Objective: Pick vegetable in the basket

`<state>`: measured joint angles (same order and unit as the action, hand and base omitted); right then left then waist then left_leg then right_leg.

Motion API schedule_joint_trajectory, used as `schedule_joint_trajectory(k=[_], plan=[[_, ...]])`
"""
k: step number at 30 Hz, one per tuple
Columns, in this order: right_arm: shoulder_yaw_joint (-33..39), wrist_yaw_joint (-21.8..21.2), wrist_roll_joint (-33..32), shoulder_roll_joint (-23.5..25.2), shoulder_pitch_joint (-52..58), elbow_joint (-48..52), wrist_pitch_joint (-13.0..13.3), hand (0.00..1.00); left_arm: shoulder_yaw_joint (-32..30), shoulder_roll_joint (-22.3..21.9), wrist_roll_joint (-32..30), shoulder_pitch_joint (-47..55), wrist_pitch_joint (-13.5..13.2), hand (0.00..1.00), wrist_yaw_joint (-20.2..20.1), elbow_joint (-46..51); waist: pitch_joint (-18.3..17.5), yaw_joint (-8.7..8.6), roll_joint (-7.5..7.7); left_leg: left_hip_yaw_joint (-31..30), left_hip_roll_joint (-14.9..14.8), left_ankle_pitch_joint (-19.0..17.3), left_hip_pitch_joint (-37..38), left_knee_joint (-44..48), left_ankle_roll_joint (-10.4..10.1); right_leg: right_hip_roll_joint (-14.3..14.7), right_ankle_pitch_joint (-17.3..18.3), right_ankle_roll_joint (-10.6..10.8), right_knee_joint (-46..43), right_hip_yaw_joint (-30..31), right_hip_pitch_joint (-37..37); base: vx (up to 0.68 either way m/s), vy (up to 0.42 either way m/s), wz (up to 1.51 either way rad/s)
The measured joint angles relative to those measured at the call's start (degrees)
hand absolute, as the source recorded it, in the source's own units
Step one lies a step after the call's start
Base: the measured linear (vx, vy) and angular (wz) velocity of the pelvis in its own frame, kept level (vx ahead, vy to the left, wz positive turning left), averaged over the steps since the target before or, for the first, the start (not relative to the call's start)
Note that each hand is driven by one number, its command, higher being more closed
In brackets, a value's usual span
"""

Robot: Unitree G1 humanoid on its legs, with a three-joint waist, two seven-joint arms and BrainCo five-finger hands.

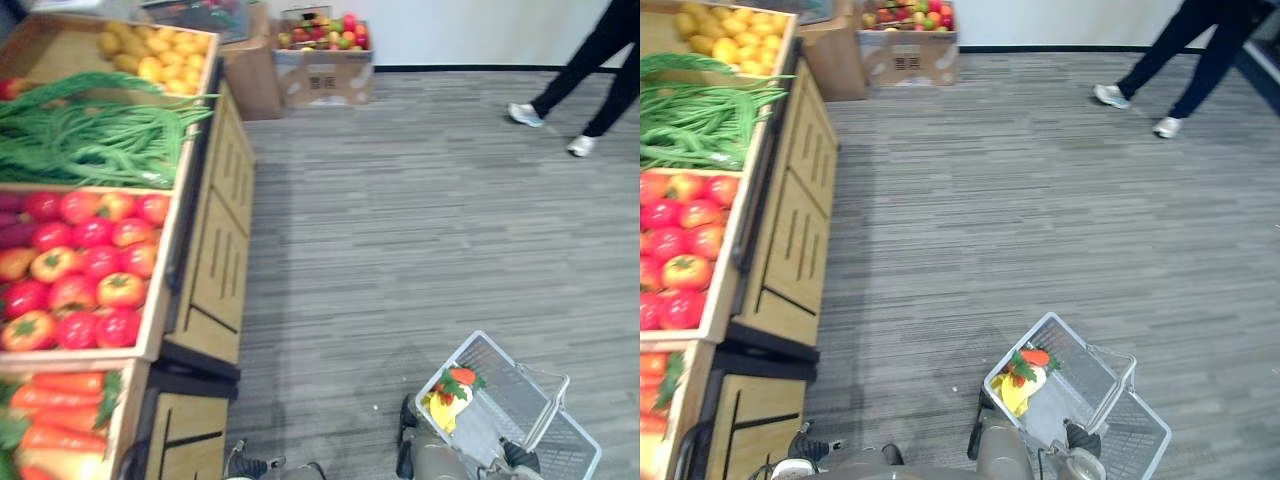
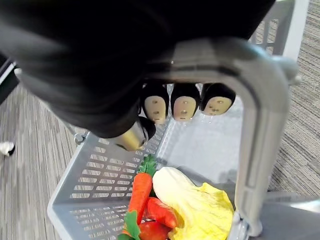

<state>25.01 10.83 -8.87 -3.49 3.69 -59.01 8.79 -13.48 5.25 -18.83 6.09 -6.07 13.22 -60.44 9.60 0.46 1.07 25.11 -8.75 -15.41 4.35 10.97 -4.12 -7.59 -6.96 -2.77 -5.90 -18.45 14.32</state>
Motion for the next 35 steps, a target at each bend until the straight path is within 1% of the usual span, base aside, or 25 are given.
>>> schedule_joint_trajectory(k=[1,2,3,6,8,11,12,14,15,16,17,18,19,20,21,22,23,24,25,26,27,28,29,31,35], plan=[[-0.2,0.0,0.0,0.0,0.4,-0.3,0.1,1.00,0.2,0.0,0.0,0.1,-0.1,0.00,0.0,0.0,-0.6,0.04,0.32,-0.6,-0.2,0.2,0.4,0.5,0.1,0.8,0.4,1.1,0.2,1.5,0.0,0.11,-0.099,-0.76],[-0.2,0.0,0.0,0.0,0.4,-0.3,0.1,1.00,0.3,0.0,0.1,0.1,-0.1,0.00,-0.1,0.0,-0.6,0.08,0.35,-0.6,-0.2,0.2,0.8,0.5,0.1,1.2,0.5,2.8,0.5,2.6,0.0,0.09,-0.115,-0.79],[-0.3,-0.2,0.0,0.1,0.3,-0.4,0.1,1.00,0.4,0.0,0.2,0.0,-0.2,0.00,-0.3,0.0,-0.6,-0.07,0.28,-0.6,-0.3,0.2,1.0,0.6,0.1,1.6,0.1,3.7,1.6,4.0,0.1,0.08,-0.077,-0.65],[0.2,-0.6,0.0,-0.2,0.5,-1.9,0.0,1.00,0.8,0.2,0.7,-0.1,-0.4,0.00,-1.0,0.0,-0.7,-0.31,0.20,-0.8,-0.3,0.1,1.0,0.7,0.1,2.8,-0.9,5.0,4.2,6.4,-0.1,0.03,-0.035,-0.39],[1.7,-1.2,-0.1,-0.1,0.6,-3.6,-0.1,1.00,1.5,0.4,1.6,-0.2,-0.6,0.00,-1.2,-0.2,-0.7,-0.44,0.16,-0.7,-0.1,0.3,1.7,0.1,-0.1,3.0,-2.0,5.3,6.3,6.5,-1.4,0.00,0.021,-0.08],[1.9,-1.5,-0.2,0.1,1.1,-5.8,-0.6,1.00,1.7,0.6,5.1,0.2,-0.8,0.00,-1.4,-1.2,-1.3,-0.38,0.50,-0.6,0.5,0.8,3.3,0.3,-1.0,3.4,-4.5,5.5,11.5,7.0,-5.3,0.00,0.031,-0.09],[1.8,-1.6,-0.2,0.1,0.9,-6.3,-0.6,1.00,1.2,0.5,6.2,0.4,-0.8,0.00,-1.8,-1.2,-1.6,-0.24,0.55,-0.6,0.6,0.9,3.8,0.9,-1.1,3.4,-4.7,5.8,12.1,7.8,-5.9,0.00,0.045,-0.20],[1.7,-2.2,-0.2,0.1,0.9,-6.5,-0.6,1.00,-0.1,-0.1,9.5,0.4,-0.8,0.00,-2.4,-1.6,-1.6,-0.30,0.49,-0.8,0.1,0.9,3.8,3.6,-1.1,3.4,-4.5,5.6,12.1,8.2,-7.0,0.00,0.030,-0.17],[1.6,-2.5,-0.2,0.1,1.0,-7.0,-0.6,1.00,-1.0,-0.4,12.0,0.4,-0.8,0.00,-2.5,-2.3,-1.5,-0.31,0.37,-0.8,-0.3,0.9,3.7,6.4,-1.1,3.5,-4.1,5.1,12.1,8.5,-8.0,0.01,0.009,-0.13],[1.6,-2.6,-0.2,0.0,1.1,-7.1,-0.6,1.00,-1.6,-0.6,13.1,0.4,-0.8,0.00,-2.6,-2.6,-1.5,-0.31,0.22,-0.8,-0.7,0.9,3.7,8.0,-1.1,3.7,-3.8,4.7,12.1,8.8,-8.6,0.04,-0.010,-0.29],[1.5,-2.7,-0.2,0.0,1.2,-7.1,-0.5,1.00,-2.8,-1.0,15.3,0.5,-0.8,0.00,-3.0,-3.4,-1.2,-0.32,-0.21,-0.8,-2.0,1.4,3.3,12.7,-2.1,4.3,-3.4,4.1,12.1,9.5,-9.9,0.05,-0.023,-0.35],[1.1,-2.7,-0.1,0.0,1.2,-7.1,-0.5,1.00,-3.0,-1.1,16.6,0.7,-0.7,0.00,-3.2,-3.4,-1.4,-0.32,-0.32,-0.9,-2.7,2.4,2.3,16.0,-3.2,4.4,-3.2,3.9,12.1,9.9,-10.4,0.08,-0.050,-0.42],[0.7,-2.7,-0.1,-0.1,1.3,-7.1,-0.4,1.00,-3.6,-1.3,16.7,0.7,-0.7,0.00,-3.4,-3.4,-1.4,-0.30,-0.39,-1.0,-3.2,3.9,1.5,19.1,-3.5,4.5,-3.0,3.7,12.1,10.7,-10.7,0.09,-0.054,-0.48],[0.0,-2.8,0.0,-0.2,1.2,-6.9,-0.2,1.00,-4.1,-1.4,18.1,0.7,-0.8,0.00,-3.6,-3.4,-1.4,-0.14,-0.31,-2.2,-3.3,6.7,-0.4,23.4,-3.6,3.8,-2.9,3.6,12.1,12.6,-10.8,0.10,-0.025,-0.46],[-0.4,-2.8,0.0,-0.3,1.1,-6.9,0.0,1.00,-4.5,-1.5,18.7,0.7,-0.8,0.00,-3.7,-3.4,-1.2,-0.05,0.21,-3.5,-3.2,7.1,-1.5,25.3,-3.5,3.4,-2.9,3.5,12.1,13.2,-10.7,0.10,0.030,-0.50],[-0.9,-3.1,0.1,-0.5,1.1,-6.9,0.0,1.00,-4.9,-1.7,18.9,0.8,-0.8,0.00,-3.6,-3.5,-1.2,-0.01,0.12,-5.2,-2.6,5.0,-1.8,24.4,-2.7,3.2,-2.9,3.4,12.1,14.3,-10.7,0.07,0.071,-0.33],[-0.8,-3.3,0.1,-1.5,1.1,-7.0,-0.1,1.00,-4.8,-2.3,20.4,0.7,-0.8,0.00,-3.6,-3.5,-1.2,-0.33,-1.16,-7.6,-1.8,0.4,-2.6,18.7,-2.6,3.2,-2.6,3.7,12.1,14.7,-10.7,0.04,0.079,-0.27],[-0.9,-3.6,0.1,-1.7,1.0,-7.1,-0.1,1.00,-4.8,-2.6,20.5,0.7,-0.9,0.00,-3.6,-3.5,-1.2,-0.26,-1.38,-8.6,-1.4,-0.1,-3.1,14.2,-2.4,3.2,-2.4,4.0,12.1,14.9,-10.6,0.00,0.067,-0.15],[-0.9,-3.8,0.1,-1.6,1.0,-7.1,-0.1,1.00,-4.8,-2.6,20.6,0.7,-0.9,0.00,-3.6,-3.5,-1.2,-0.22,-1.47,-8.7,-1.4,0.4,-3.2,10.6,-2.0,3.2,-2.4,4.5,12.1,15.0,-10.7,-0.05,0.090,-0.11],[-0.9,-3.9,0.1,-1.7,1.0,-7.0,-0.1,1.00,-4.8,-2.8,20.8,0.7,-0.9,0.00,-3.7,-3.5,-1.4,-0.31,-1.98,-8.6,-1.5,3.3,-3.4,4.1,-1.5,3.8,-2.5,5.0,12.4,14.9,-10.8,-0.09,0.112,-0.26],[-1.0,-3.9,0.3,-1.7,1.0,-7.0,-0.2,1.00,-5.3,-3.1,20.9,0.8,-0.9,0.00,-4.0,-3.5,-1.6,0.11,-2.25,-8.4,-1.9,2.5,-3.3,2.7,-2.4,4.1,-2.7,5.4,12.5,15.6,-10.8,-0.08,0.110,-0.26],[-1.4,-3.9,0.7,-1.5,1.2,-6.7,-0.1,1.00,-5.5,-3.0,20.8,0.8,-0.8,0.00,-4.2,-3.5,-1.9,-0.07,-2.22,-7.9,-1.7,2.1,-3.1,2.1,-2.0,4.0,-2.8,5.6,12.5,15.6,-10.9,-0.05,0.094,-0.19],[-1.4,-3.9,1.7,-0.8,2.0,-6.0,0.0,1.00,-5.6,-2.6,20.8,1.2,-0.8,0.00,-4.5,-3.5,-2.3,-0.37,-1.93,-7.8,-0.8,1.9,-2.9,1.0,-1.8,3.3,-2.9,5.6,12.4,15.5,-10.7,0.00,0.086,0.03],[-1.4,-3.9,1.9,-0.4,3.2,-6.0,0.2,1.00,-6.2,-2.5,20.8,1.2,-0.9,0.00,-4.6,-3.5,-3.2,-0.18,-0.77,-6.9,0.5,2.0,-1.6,-1.2,-1.7,2.3,-2.8,5.8,12.4,15.7,-10.7,0.02,0.095,0.00],[-1.1,-3.9,2.0,-0.5,3.7,-6.1,0.1,1.00,-6.0,-2.5,20.8,1.0,-0.9,0.00,-5.0,-5.7,-3.7,-0.36,-0.98,-7.0,1.8,3.3,0.3,-5.0,-1.5,1.5,-2.0,6.9,12.4,15.7,-10.8,0.07,0.057,-0.02]])
